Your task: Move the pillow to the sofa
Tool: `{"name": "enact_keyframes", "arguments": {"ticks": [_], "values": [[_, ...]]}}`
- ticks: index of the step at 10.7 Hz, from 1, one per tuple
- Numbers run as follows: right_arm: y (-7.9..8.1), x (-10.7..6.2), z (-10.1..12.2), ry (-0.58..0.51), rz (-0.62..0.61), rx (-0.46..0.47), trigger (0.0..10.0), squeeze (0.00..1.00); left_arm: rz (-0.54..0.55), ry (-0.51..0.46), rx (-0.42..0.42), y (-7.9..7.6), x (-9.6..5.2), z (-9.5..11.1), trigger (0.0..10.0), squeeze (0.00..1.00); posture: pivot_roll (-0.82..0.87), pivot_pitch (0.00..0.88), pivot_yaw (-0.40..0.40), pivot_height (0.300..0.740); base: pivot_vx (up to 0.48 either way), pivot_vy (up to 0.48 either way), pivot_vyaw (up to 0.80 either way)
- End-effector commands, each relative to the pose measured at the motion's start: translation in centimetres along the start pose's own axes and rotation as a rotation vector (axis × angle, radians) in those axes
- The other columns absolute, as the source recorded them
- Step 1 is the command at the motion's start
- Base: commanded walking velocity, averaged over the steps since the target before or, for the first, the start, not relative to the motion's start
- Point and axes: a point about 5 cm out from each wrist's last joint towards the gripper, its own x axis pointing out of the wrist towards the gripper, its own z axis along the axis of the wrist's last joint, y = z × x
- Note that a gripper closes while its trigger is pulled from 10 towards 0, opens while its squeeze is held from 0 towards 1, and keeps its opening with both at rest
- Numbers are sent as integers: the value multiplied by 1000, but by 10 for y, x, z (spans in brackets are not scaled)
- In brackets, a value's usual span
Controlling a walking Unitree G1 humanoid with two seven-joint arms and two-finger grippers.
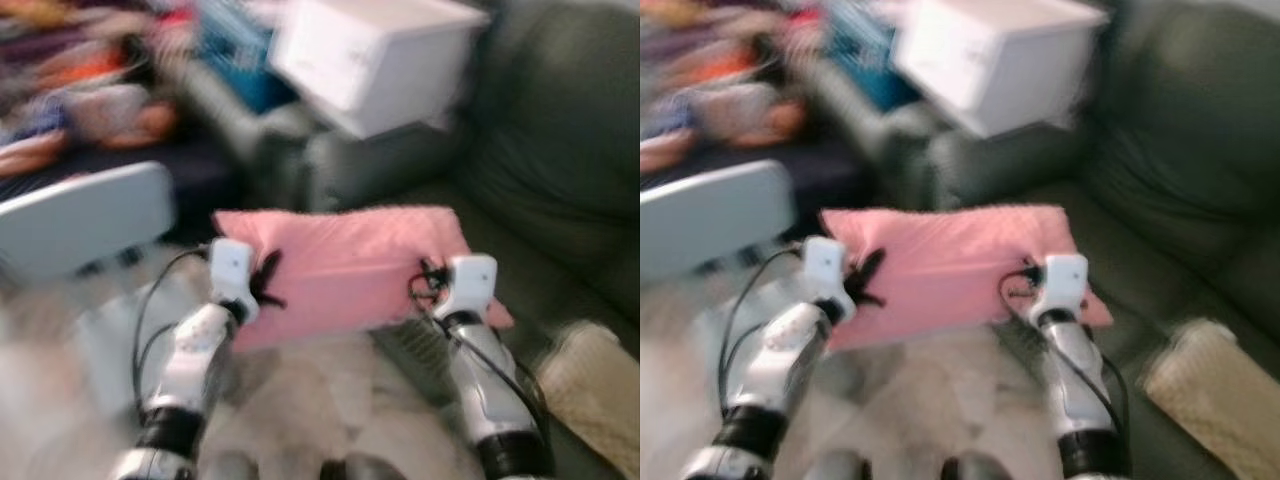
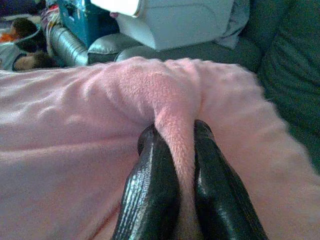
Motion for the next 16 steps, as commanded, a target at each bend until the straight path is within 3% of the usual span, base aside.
{"name": "enact_keyframes", "arguments": {"ticks": [1,5,8,11,16], "values": [[-7,1,7,-24,-18,-20,10000,0,-20,-12,-1,-7,4,2,10000,0,-61,35,-61,740,285,0,-800],[-6,2,7,-24,-19,-19,10000,0,-29,-13,-1,-8,5,3,10000,0,-63,38,-56,740,285,0,-800],[-6,2,6,-20,-19,-18,10000,0,-31,-13,-4,-10,5,3,10000,0,-63,42,-54,740,326,0,0],[-4,1,5,-19,-15,-16,10000,0,-30,-10,-7,-9,6,3,10000,0,-64,45,-52,740,300,376,0],[-6,2,4,-11,-19,-22,10000,0,-50,-9,5,-14,8,3,10000,0,-70,49,-48,740,289,384,-734]]}}
